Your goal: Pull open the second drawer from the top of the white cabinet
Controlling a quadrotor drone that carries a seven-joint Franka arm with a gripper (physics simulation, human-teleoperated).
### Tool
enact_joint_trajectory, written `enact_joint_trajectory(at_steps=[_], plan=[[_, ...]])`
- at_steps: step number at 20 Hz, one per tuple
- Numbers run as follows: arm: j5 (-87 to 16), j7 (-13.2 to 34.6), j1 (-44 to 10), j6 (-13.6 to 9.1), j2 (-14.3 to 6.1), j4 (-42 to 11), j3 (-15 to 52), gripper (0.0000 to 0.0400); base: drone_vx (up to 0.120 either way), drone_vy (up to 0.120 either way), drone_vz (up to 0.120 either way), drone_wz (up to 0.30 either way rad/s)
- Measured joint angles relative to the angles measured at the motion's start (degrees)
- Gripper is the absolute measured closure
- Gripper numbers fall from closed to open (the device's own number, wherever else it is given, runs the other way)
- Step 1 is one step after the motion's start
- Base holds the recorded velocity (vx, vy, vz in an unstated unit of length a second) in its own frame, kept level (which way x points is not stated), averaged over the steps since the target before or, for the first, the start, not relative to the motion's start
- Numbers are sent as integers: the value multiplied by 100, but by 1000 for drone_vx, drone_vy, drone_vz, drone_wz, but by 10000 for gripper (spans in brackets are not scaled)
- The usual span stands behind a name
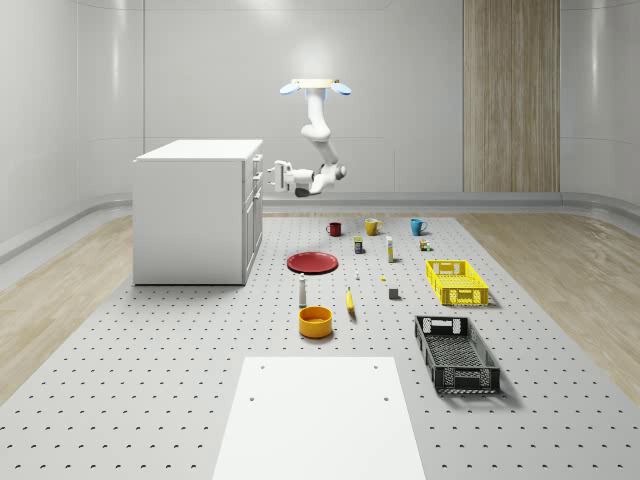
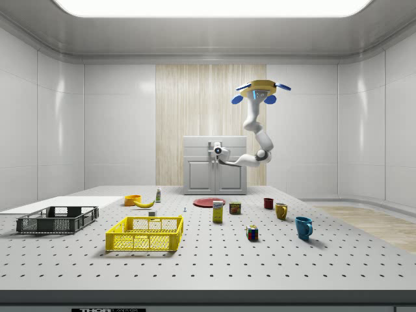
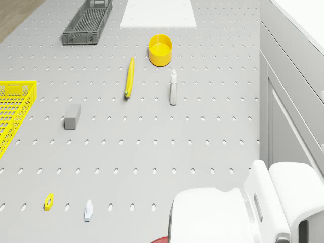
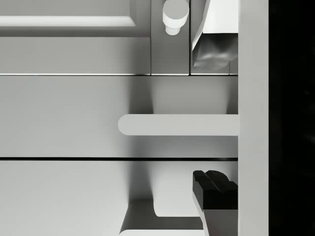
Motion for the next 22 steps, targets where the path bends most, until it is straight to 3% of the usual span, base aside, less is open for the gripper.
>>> enact_joint_trajectory(at_steps=[8,22], plan=[[412,-153,-110,7,441,267,348,100,0,0,0,0],[863,-265,-480,-22,834,506,941,100,0,0,0,0]])
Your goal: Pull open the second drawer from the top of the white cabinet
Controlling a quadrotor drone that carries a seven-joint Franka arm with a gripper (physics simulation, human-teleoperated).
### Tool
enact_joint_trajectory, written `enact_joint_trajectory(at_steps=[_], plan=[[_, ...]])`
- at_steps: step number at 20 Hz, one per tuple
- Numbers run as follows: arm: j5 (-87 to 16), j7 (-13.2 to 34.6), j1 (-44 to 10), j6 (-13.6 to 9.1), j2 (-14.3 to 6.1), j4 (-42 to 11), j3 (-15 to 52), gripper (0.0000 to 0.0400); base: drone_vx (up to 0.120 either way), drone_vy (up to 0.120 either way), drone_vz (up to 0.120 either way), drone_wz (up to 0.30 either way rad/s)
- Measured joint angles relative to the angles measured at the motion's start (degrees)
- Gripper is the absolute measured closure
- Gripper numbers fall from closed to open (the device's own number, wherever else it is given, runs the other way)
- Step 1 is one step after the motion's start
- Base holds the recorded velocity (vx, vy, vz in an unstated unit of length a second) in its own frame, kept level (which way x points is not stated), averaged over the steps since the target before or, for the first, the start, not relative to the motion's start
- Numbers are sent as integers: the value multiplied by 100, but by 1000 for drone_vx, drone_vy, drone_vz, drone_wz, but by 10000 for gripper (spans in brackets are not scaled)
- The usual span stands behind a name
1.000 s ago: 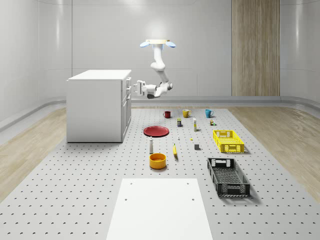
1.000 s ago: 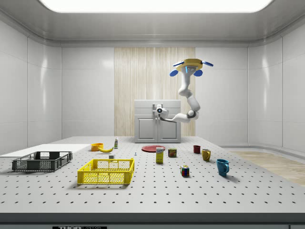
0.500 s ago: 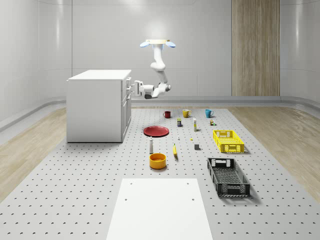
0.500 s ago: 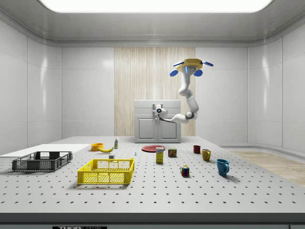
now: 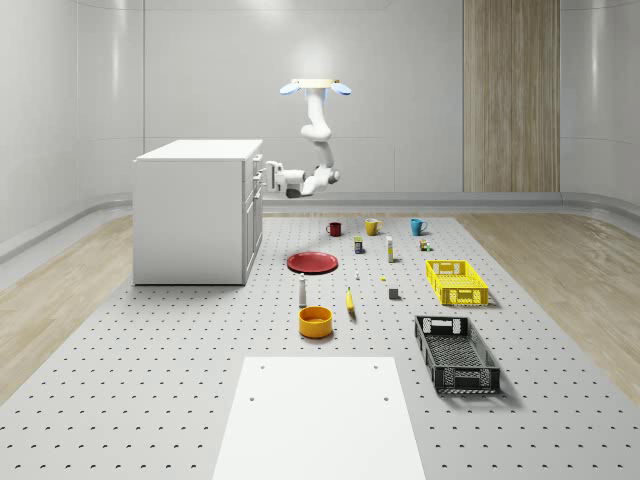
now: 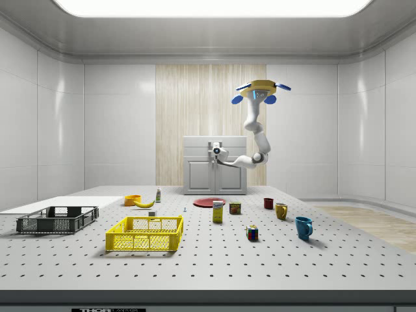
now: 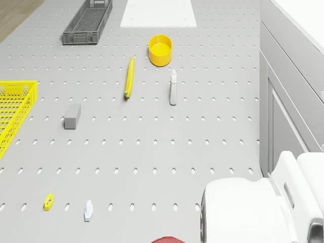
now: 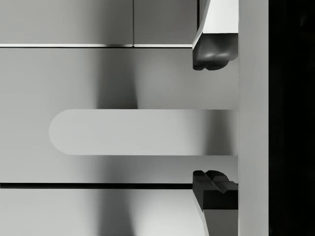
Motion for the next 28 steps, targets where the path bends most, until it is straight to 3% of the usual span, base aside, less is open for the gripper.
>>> enact_joint_trajectory(at_steps=[3,5,8,9,11,12,14,18,19,21,24,25,26,28], plan=[[76,-14,-84,-6,61,40,120,100,0,0,0,0],[112,-19,-146,-20,88,55,190,179,0,0,0,0],[151,-20,-241,-48,114,69,283,241,0,0,0,0],[140,61,-278,-57,119,74,314,243,0,0,0,0],[-59,426,-369,-49,83,141,397,187,0,0,0,0],[31,71,-375,-66,120,99,394,212,0,0,0,0],[96,32,-423,-92,132,93,436,244,0,0,0,0],[69,196,-555,-172,103,63,502,246,0,0,0,0],[19,353,-594,-186,85,72,525,231,0,0,0,0],[83,3,-635,-239,96,12,519,250,0,0,0,0],[70,111,-732,-314,44,-24,538,264,0,0,0,0],[-99,468,-779,-311,-11,23,569,208,0,0,0,0],[-33,112,-785,-342,15,-25,549,230,0,0,0,0],[-15,95,-840,-400,-20,-63,542,255,0,0,0,0]])
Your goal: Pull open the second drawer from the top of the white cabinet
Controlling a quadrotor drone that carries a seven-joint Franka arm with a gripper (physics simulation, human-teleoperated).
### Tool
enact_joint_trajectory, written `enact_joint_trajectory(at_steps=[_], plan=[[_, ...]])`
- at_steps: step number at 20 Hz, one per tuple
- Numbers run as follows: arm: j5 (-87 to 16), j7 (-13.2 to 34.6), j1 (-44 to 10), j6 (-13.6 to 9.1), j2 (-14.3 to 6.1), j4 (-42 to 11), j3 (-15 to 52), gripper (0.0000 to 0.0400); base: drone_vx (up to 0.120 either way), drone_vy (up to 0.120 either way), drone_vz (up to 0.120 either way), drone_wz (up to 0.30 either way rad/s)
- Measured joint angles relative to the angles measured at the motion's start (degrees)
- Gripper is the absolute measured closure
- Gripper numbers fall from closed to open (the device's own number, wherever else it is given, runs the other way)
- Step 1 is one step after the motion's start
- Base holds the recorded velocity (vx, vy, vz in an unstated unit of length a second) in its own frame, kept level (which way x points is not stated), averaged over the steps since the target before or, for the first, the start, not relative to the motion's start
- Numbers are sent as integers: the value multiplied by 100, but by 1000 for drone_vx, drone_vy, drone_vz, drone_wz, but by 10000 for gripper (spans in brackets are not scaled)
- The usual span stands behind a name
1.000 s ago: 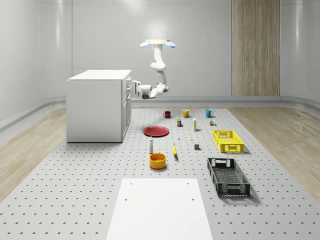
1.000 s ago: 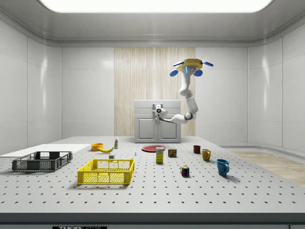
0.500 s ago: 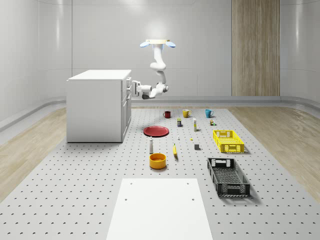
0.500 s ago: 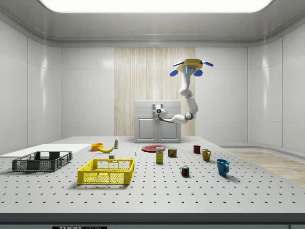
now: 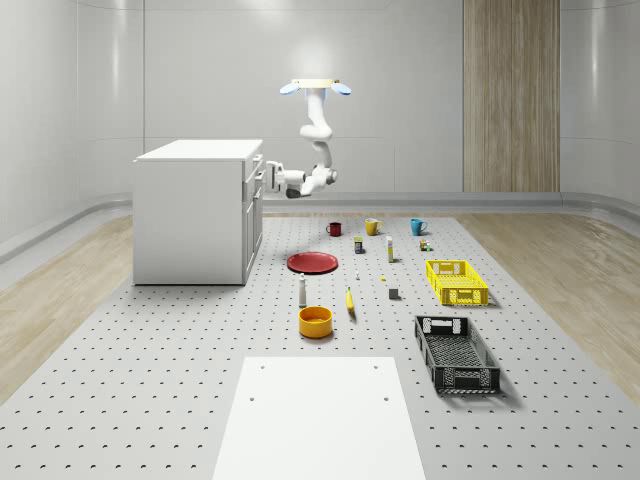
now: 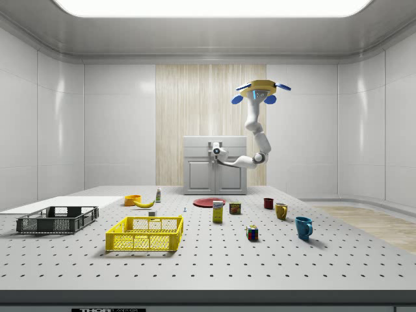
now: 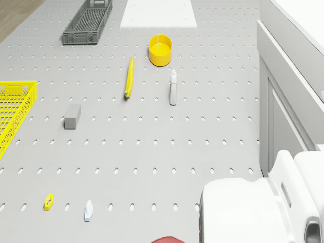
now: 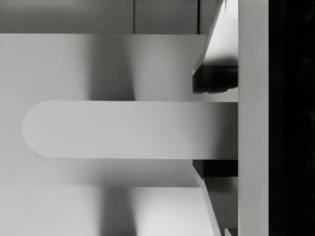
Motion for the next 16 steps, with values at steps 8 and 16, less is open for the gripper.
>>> enact_joint_trajectory(at_steps=[8,16], plan=[[-98,25,-211,-201,-119,-119,-23,257,0,0,0,0],[-311,239,-411,-417,-289,-219,-105,241,0,0,0,0]])
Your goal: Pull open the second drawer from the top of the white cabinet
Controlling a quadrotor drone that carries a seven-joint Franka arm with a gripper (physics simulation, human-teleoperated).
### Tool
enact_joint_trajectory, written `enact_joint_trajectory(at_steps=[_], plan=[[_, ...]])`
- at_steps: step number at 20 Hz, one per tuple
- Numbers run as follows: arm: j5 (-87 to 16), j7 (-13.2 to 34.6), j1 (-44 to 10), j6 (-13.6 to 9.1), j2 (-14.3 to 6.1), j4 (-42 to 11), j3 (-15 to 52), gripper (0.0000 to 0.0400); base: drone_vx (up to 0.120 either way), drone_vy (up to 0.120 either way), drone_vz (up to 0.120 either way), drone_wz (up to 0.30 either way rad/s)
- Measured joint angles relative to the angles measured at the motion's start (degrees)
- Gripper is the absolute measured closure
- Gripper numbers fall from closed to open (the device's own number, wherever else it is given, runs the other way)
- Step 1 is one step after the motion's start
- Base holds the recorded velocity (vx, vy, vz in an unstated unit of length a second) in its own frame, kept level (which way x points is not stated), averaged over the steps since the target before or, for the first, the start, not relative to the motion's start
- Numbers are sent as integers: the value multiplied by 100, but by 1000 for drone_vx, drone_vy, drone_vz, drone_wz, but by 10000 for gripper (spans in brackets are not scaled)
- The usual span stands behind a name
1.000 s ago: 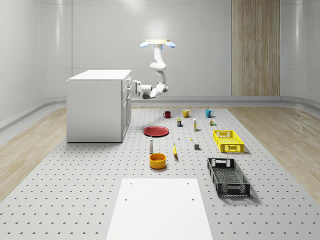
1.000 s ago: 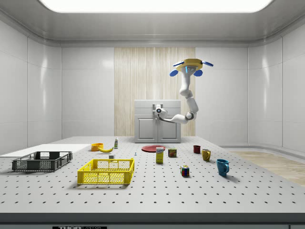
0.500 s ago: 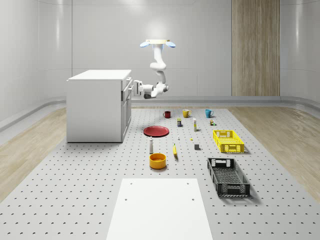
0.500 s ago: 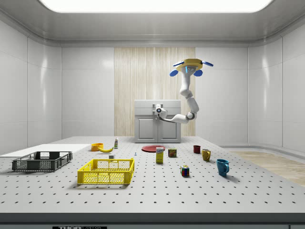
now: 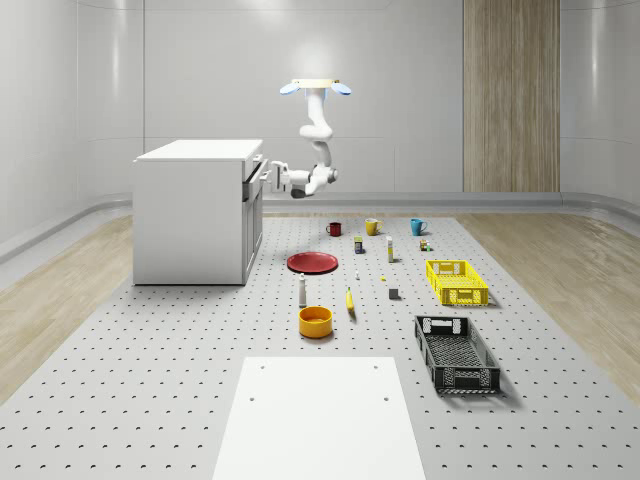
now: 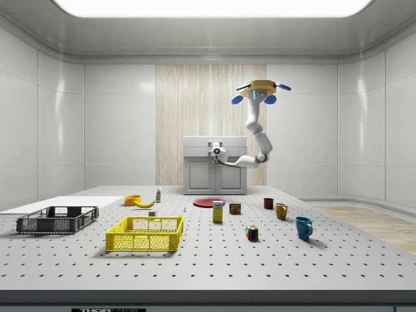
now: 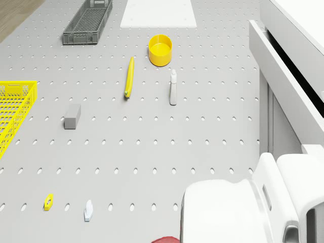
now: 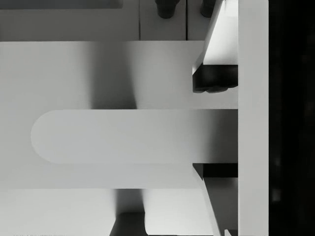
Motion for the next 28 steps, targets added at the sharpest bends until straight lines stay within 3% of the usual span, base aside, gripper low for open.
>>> enact_joint_trajectory(at_steps=[2,3,4,6,9,11,12,14,15,16,17,20,22,23,24,25,28], plan=[[-55,-16,-52,-80,-48,-46,-51,246,0,0,0,0],[-117,168,-80,-108,-85,-46,-66,227,0,0,0,0],[-102,-206,-88,-141,-68,-100,-107,245,0,0,0,0],[-102,-182,-118,-188,-95,-119,-131,267,0,0,0,0],[-141,-47,-165,-244,-129,-137,-154,264,0,0,0,0],[-303,254,-214,-285,-209,-116,-180,215,0,0,0,0],[-266,-12,-217,-325,-189,-164,-220,234,0,0,0,0],[-300,-4,-256,-396,-228,-195,-275,256,0,0,0,0],[-342,87,-278,-435,-251,-209,-308,255,0,0,0,0],[-420,313,-303,-463,-294,-198,-330,227,0,0,0,0],[-481,205,-314,-484,-312,-214,-365,217,0,0,0,0],[-509,39,-352,-598,-341,-276,-480,261,0,0,0,0],[-591,145,-392,-676,-383,-298,-555,261,0,0,0,0],[-748,382,-413,-691,-458,-255,-576,204,0,0,0,0],[-783,283,-423,-724,-470,-271,-621,215,0,0,0,0],[-887,517,-435,-753,-523,-247,-659,177,0,0,0,0],[-990,363,-460,-880,-559,-303,-830,211,0,0,0,0]])
